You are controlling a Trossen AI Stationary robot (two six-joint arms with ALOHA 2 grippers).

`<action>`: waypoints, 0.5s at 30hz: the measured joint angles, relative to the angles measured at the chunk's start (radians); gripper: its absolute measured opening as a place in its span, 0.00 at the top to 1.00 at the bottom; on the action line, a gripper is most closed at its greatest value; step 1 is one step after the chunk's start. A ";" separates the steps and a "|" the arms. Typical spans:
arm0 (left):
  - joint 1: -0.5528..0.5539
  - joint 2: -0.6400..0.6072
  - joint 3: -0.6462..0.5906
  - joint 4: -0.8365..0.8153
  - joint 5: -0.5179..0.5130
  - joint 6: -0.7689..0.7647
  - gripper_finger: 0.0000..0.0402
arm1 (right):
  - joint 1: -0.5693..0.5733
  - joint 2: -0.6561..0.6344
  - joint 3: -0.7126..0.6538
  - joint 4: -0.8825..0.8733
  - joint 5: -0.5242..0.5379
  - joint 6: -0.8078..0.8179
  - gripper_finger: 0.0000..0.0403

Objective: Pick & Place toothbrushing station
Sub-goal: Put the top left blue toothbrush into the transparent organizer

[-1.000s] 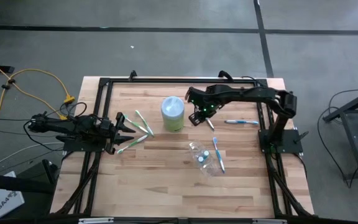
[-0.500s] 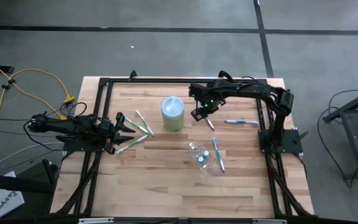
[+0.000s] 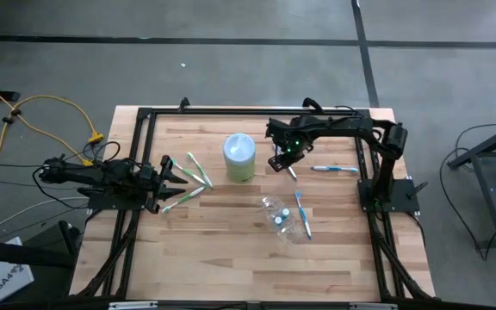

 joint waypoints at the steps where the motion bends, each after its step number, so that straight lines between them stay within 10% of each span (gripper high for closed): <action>1: 0.000 0.000 0.000 0.000 0.000 0.000 0.69 | 0.000 0.000 -0.005 0.015 0.006 -0.003 0.65; 15: 0.000 0.000 0.000 0.000 0.000 0.000 0.69 | -0.020 0.000 -0.006 0.036 0.012 -0.222 0.65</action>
